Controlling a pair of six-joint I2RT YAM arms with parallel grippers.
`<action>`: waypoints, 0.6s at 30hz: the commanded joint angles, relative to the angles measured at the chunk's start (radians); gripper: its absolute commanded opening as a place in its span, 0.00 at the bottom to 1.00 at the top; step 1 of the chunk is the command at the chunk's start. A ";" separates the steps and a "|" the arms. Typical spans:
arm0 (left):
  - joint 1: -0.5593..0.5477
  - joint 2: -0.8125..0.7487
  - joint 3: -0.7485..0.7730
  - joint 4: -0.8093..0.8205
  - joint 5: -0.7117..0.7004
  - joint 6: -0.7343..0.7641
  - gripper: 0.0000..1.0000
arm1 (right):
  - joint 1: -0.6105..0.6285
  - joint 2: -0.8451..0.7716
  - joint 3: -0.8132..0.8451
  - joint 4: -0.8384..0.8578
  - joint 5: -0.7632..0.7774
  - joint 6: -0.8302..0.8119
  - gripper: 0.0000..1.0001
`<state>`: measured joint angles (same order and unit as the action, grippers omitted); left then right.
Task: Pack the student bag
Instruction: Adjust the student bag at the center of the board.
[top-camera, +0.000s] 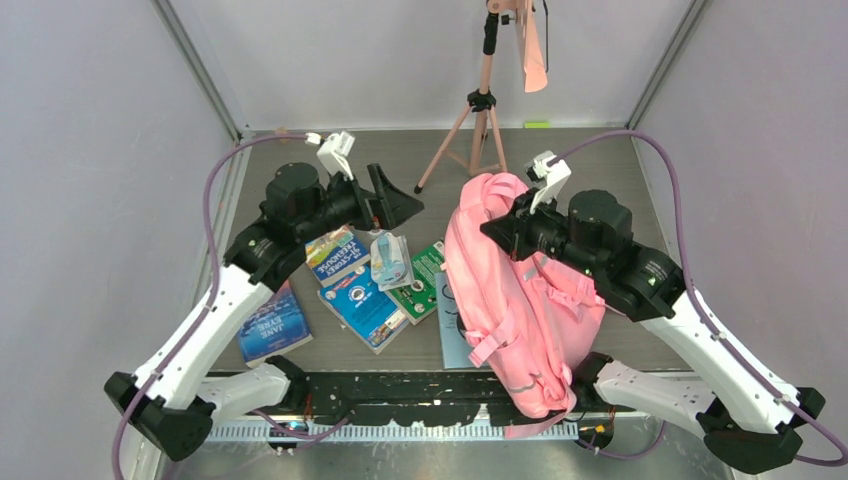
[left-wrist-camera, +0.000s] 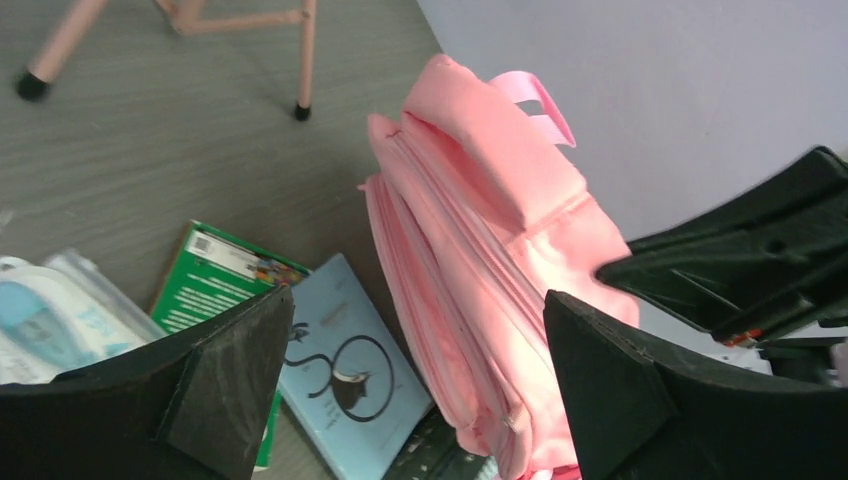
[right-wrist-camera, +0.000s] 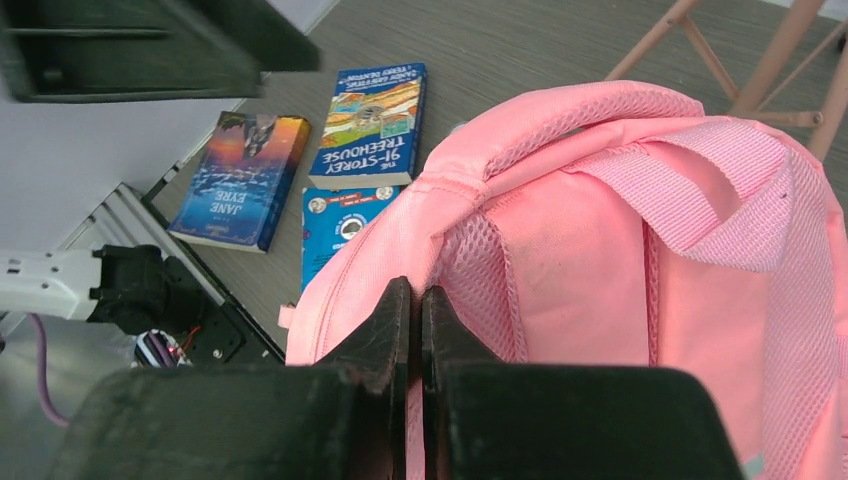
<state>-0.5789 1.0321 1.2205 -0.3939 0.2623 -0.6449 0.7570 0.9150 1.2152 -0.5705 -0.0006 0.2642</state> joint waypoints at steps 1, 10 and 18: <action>0.042 0.065 -0.078 0.208 0.204 -0.204 1.00 | 0.002 -0.061 0.047 0.146 -0.123 -0.058 0.00; 0.050 0.161 -0.194 0.491 0.293 -0.398 1.00 | 0.002 -0.066 0.082 0.162 -0.247 -0.067 0.00; 0.031 0.214 -0.220 0.567 0.308 -0.453 0.99 | 0.001 -0.044 0.093 0.185 -0.265 -0.074 0.00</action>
<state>-0.5350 1.2247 1.0107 0.0559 0.5274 -1.0473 0.7574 0.8825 1.2236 -0.5655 -0.2165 0.2070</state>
